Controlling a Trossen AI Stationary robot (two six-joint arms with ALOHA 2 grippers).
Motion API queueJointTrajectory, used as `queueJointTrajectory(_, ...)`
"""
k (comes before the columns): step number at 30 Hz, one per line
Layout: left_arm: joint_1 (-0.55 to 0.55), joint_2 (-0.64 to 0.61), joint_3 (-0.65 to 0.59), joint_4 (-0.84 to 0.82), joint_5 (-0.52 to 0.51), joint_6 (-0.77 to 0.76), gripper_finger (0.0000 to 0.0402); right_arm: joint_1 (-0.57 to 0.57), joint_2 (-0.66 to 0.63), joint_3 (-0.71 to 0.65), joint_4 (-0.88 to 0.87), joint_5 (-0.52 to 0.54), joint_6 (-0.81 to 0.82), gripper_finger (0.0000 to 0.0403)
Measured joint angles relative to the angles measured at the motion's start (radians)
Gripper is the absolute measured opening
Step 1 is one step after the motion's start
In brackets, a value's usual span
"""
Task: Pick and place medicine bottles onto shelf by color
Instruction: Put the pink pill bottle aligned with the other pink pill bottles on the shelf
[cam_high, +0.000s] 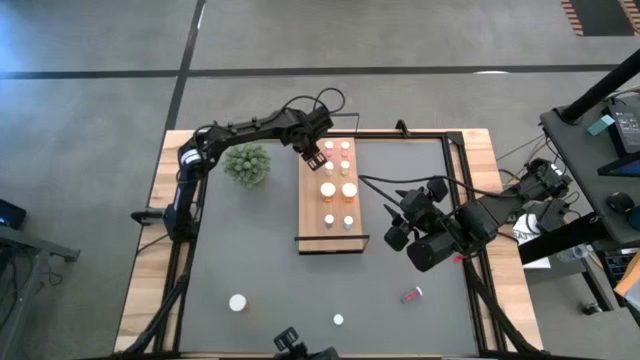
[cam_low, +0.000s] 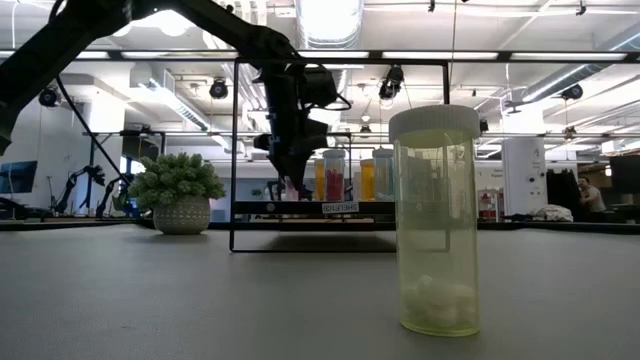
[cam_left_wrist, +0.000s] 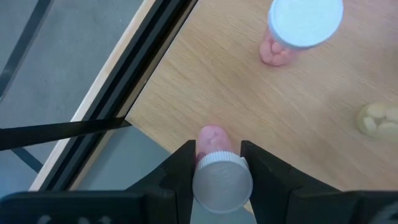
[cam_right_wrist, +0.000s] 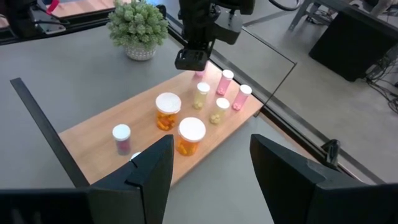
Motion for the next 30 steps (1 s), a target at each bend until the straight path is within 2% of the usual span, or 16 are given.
queueJointTrajectory(30,-0.001,-0.018,-0.013,0.033,0.044,-0.003,0.0103,0.000,0.000,0.000,0.018,0.000,0.000,0.0203)
